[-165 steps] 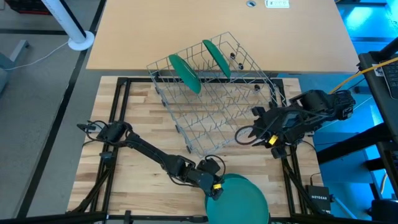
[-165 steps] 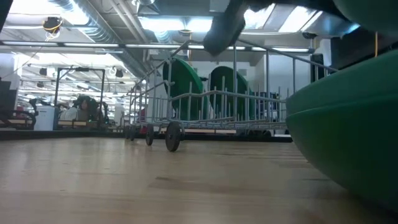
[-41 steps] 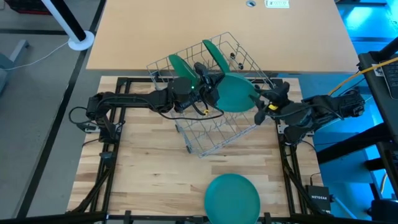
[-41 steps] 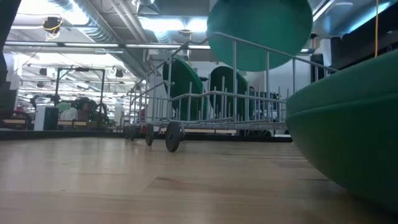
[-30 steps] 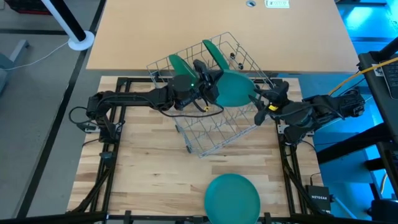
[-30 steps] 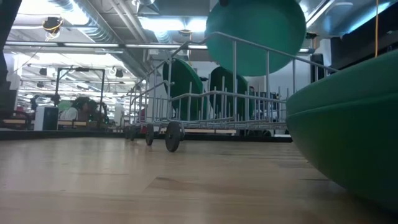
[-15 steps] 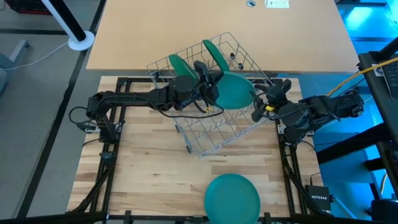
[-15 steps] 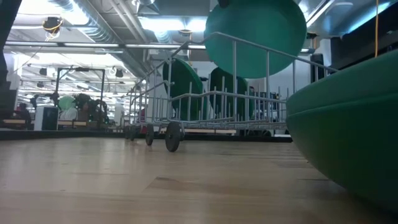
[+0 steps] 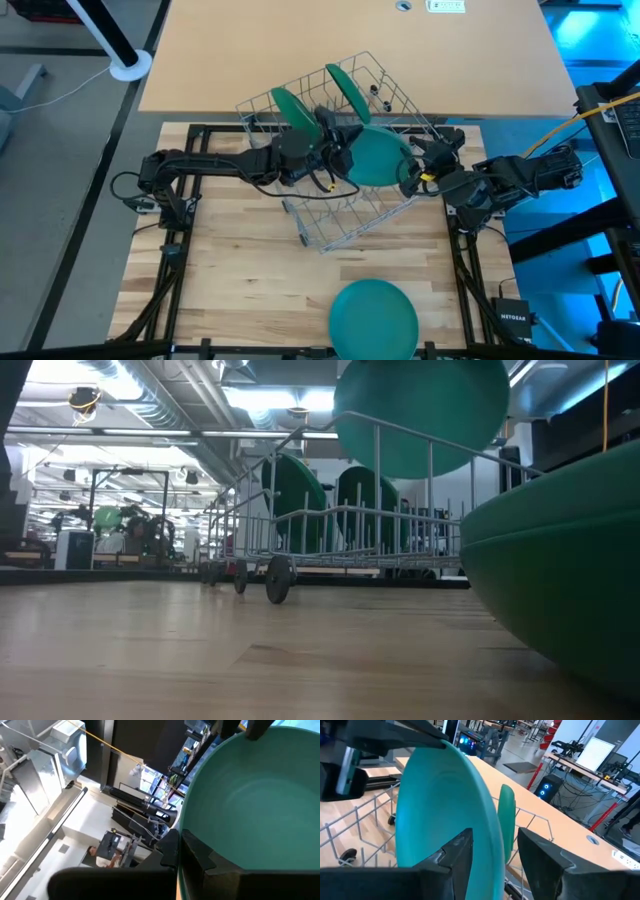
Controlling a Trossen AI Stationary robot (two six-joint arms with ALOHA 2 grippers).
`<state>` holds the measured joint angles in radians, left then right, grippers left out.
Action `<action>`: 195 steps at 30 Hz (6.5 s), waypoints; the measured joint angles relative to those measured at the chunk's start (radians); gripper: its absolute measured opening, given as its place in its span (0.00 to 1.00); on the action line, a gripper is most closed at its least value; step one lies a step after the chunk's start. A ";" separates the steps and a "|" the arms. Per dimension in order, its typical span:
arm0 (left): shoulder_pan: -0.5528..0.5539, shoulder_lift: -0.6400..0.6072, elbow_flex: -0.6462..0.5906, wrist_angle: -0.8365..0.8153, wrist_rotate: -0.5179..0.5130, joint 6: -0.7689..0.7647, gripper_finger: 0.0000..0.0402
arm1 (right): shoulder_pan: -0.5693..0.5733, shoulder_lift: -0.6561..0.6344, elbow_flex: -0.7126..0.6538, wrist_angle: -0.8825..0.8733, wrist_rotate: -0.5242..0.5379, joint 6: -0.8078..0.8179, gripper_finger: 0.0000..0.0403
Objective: Sort dishes
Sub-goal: Put the blue plate into the dish rack
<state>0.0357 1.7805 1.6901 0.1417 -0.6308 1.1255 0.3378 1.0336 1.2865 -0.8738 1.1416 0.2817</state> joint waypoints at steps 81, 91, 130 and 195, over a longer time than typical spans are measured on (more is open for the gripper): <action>0.067 -0.090 0.000 -0.404 -0.701 -0.508 0.27 | -0.226 0.032 -0.052 -0.184 0.415 -0.282 0.03; 0.091 -0.090 0.000 -0.764 -0.696 -0.842 0.27 | -0.328 0.079 -0.073 -0.154 0.354 -0.259 0.03; 0.126 -0.090 0.000 -1.029 -0.689 -1.157 0.27 | -0.326 0.102 -0.071 -0.696 0.183 0.473 0.03; 0.131 -0.089 0.000 -1.048 -0.689 -1.182 0.27 | -0.259 0.314 -0.073 -0.698 -0.487 0.653 0.41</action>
<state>0.1665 1.6913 1.6905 -0.9062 -1.3193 -0.0561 0.0789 1.3472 1.2130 -1.5715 0.6550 0.9347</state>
